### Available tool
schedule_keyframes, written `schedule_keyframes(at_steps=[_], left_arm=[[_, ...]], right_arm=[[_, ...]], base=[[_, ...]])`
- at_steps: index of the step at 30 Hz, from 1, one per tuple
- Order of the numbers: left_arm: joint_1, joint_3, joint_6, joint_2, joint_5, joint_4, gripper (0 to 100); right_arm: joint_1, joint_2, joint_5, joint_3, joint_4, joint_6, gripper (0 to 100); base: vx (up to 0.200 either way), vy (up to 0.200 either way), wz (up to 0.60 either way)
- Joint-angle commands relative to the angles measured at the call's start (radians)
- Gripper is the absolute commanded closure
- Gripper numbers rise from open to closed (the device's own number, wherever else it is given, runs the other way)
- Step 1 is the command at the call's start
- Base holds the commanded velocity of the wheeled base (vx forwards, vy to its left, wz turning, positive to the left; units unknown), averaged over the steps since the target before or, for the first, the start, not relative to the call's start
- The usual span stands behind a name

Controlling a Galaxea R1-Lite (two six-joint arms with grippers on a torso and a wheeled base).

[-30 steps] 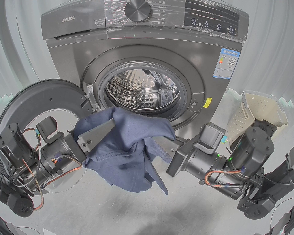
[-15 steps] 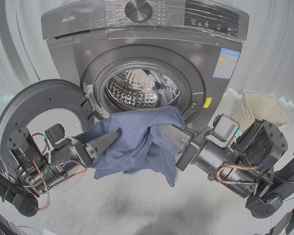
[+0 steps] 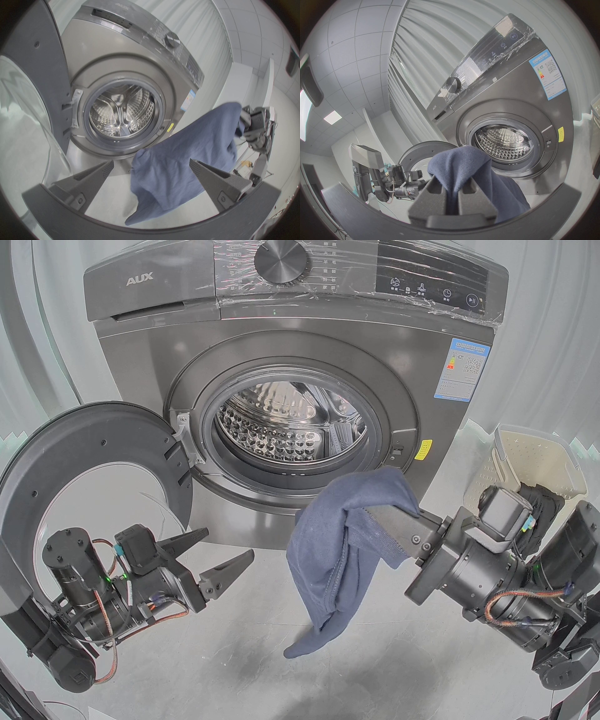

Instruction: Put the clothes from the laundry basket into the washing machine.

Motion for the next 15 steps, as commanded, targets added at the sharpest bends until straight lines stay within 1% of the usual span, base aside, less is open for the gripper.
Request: schedule_keyframes(at_steps=[1,2,4,10,15], left_arm=[[-0.023,0.023,0.042,0.076,-0.001,-0.014,0],[-0.034,0.023,0.050,0.070,-0.001,-0.014,0],[-0.055,0.032,0.056,0.059,-0.006,-0.014,0],[-0.166,0.080,0.062,-0.026,-0.003,-0.013,0],[-0.207,0.109,0.067,-0.033,0.000,-0.013,0]], right_arm=[[-0.005,-0.021,-0.001,0.019,-0.009,0.005,100],[-0.005,-0.021,-0.001,0.014,-0.009,0.005,100],[-0.005,-0.021,-0.001,0.008,-0.008,0.005,100],[-0.003,-0.004,-0.002,0.005,-0.008,0.006,100],[-0.005,0.032,-0.005,0.006,-0.011,0.009,100]], base=[[0.000,0.000,0.00],[0.000,0.000,0.00],[0.000,0.000,0.00],[0.000,0.000,0.00],[0.000,0.000,0.00]])
